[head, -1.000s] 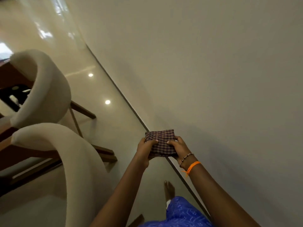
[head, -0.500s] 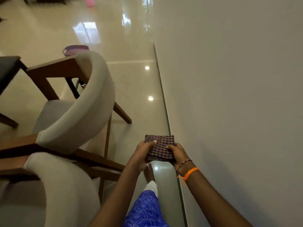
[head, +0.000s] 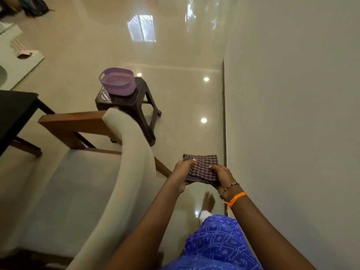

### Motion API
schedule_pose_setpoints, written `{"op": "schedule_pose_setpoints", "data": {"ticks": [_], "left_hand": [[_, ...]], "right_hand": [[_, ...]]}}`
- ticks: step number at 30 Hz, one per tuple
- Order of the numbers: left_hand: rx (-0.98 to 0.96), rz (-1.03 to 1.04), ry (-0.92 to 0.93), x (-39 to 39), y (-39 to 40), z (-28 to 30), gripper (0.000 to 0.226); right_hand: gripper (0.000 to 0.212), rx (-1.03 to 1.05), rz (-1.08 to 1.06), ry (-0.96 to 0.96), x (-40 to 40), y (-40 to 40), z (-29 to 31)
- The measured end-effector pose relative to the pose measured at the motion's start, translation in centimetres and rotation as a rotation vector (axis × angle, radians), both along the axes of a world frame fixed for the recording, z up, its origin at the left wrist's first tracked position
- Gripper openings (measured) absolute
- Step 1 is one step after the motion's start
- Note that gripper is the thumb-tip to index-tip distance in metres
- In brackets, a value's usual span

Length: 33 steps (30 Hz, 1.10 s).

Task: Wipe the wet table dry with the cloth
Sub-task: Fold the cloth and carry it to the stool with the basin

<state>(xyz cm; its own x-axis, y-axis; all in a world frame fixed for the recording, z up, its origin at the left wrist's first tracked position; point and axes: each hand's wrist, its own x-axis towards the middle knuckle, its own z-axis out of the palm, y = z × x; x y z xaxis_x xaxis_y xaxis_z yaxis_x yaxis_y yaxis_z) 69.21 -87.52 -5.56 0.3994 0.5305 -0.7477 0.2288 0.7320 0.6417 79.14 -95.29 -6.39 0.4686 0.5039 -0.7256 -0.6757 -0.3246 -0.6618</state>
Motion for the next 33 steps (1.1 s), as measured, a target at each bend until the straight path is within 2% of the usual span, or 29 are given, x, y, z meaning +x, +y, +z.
{"op": "schedule_pose_setpoints", "data": {"ticks": [5,7,15,19,24,29,33], "left_hand": [[-0.033,0.085,0.074,8.9,10.9,-1.0,0.016],[-0.05,0.115,0.1,11.5,14.5,-0.5,0.01],[-0.051,0.366,0.061,19.3,31.6,-0.6,0.03],[-0.14,0.534,0.039,20.8,41.0,-2.4,0.015],[-0.201,0.683,-0.023,22.8,53.9,-3.4,0.016],[-0.189,0.808,-0.057,23.2,65.1,-1.9,0.026],[-0.216,0.886,-0.074,22.4,73.9,-1.9,0.014]], "right_hand": [[0.02,-0.09,0.126,0.012,9.5,12.1,-1.4],[0.015,-0.101,0.187,0.014,12.3,16.1,-1.0],[0.015,-0.114,0.499,-0.014,21.9,36.6,-0.6],[0.02,-0.125,0.647,-0.028,23.8,47.7,-1.9],[0.033,-0.147,0.771,-0.077,25.1,61.8,-2.2],[0.031,-0.111,0.892,-0.04,25.6,74.2,-1.1],[0.018,-0.122,0.999,0.001,25.1,84.4,-1.7]]}}
